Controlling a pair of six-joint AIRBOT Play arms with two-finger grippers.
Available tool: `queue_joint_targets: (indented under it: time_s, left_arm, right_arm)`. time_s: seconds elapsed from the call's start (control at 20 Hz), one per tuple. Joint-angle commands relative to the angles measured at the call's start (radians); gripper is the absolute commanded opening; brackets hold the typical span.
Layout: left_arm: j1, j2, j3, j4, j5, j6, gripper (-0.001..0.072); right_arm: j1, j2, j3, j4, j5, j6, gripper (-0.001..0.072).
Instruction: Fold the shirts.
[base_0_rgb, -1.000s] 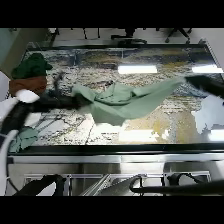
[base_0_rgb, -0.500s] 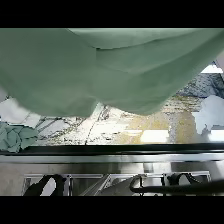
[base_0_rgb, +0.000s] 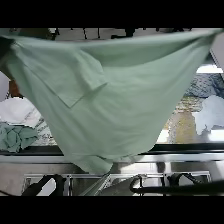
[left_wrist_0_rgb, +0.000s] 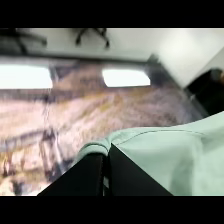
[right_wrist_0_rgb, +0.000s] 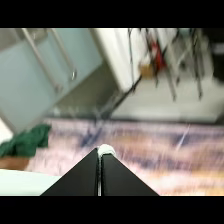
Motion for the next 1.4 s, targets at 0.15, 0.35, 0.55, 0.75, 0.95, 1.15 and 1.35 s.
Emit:
queue_joint_targets:
  time_s: [0.15, 0.35, 0.55, 0.75, 0.95, 1.15, 1.35]
  left_arm:
    - [-0.180, -0.447, -0.105, 0.278, 0.306, 0.050, 0.0012]
    - [-0.177, -0.681, 0.091, 0.265, 0.257, 0.050, 0.0012]
    - [-0.178, -0.804, 0.274, 0.264, 0.132, 0.011, 0.0153]
    - [-0.125, -0.824, 0.423, 0.265, -0.154, -0.075, 0.0689]
    - [-0.018, -0.719, 0.268, 0.275, -0.356, -0.134, 0.0689]
    - [0.061, -0.538, -0.176, 0.383, -0.300, -0.087, 0.0689]
    - [0.158, -0.407, -0.543, 0.526, -0.245, -0.074, 0.0689]
  right_arm:
    - [0.282, -0.423, -0.122, -0.126, -0.352, -0.075, 0.0018]
    - [0.334, -0.545, -0.121, 0.067, -0.534, -0.272, 0.0018]
    - [0.314, -0.549, -0.121, 0.067, -0.544, -0.302, 0.0214]
    - [0.211, -0.455, -0.122, -0.171, -0.299, -0.128, 0.0291]
    - [0.051, -0.311, -0.157, -0.542, -0.033, 0.258, 0.0293]
    - [-0.038, -0.180, -0.372, -0.675, 0.045, 0.393, 0.0293]
    - [-0.035, -0.101, -0.629, -0.673, 0.043, 0.422, 0.0292]
